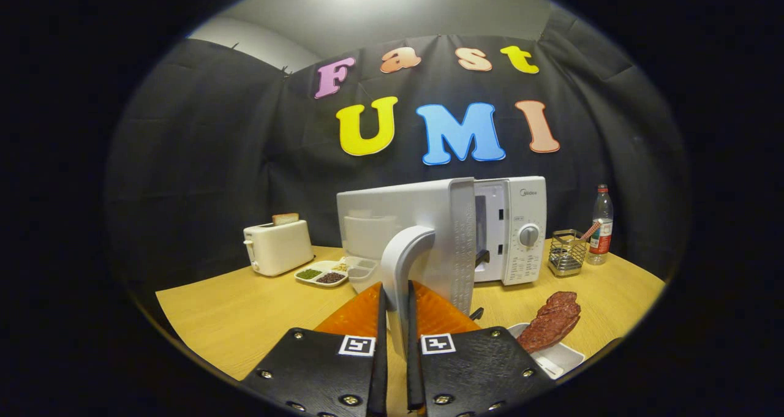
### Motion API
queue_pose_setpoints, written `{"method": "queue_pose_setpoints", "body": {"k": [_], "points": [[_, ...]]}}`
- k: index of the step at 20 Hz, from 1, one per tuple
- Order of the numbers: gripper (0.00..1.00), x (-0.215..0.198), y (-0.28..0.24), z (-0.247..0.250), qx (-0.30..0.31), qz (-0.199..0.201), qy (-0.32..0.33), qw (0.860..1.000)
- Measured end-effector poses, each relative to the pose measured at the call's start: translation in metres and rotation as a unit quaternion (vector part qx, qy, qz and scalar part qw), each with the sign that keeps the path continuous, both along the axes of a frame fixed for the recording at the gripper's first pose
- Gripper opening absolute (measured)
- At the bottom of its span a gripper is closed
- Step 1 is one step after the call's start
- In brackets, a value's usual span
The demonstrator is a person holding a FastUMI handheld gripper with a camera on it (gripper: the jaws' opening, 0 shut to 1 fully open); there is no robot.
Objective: Open the microwave, put the food inside, and close the microwave door.
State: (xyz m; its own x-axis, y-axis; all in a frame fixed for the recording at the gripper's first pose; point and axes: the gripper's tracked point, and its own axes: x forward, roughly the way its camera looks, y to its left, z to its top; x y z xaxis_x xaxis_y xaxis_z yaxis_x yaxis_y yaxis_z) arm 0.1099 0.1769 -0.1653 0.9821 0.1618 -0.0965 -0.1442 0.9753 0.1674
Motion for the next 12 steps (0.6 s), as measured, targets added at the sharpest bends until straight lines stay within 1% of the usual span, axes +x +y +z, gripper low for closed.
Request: {"method": "queue_pose_setpoints", "body": {"k": [5, 8, 10, 11, 12], "points": [[0.13, -0.024, 0.061, 0.004, 0.004, 0.037, -0.001, 0.999], [0.12, -0.036, 0.085, 0.008, -0.011, 0.032, -0.002, 0.999], [0.13, -0.048, 0.096, 0.012, -0.033, 0.015, -0.011, 0.999], [0.12, -0.054, 0.108, 0.014, -0.046, 0.021, -0.018, 0.999], [0.12, -0.06, 0.124, 0.015, -0.051, 0.042, -0.024, 0.998]]}}
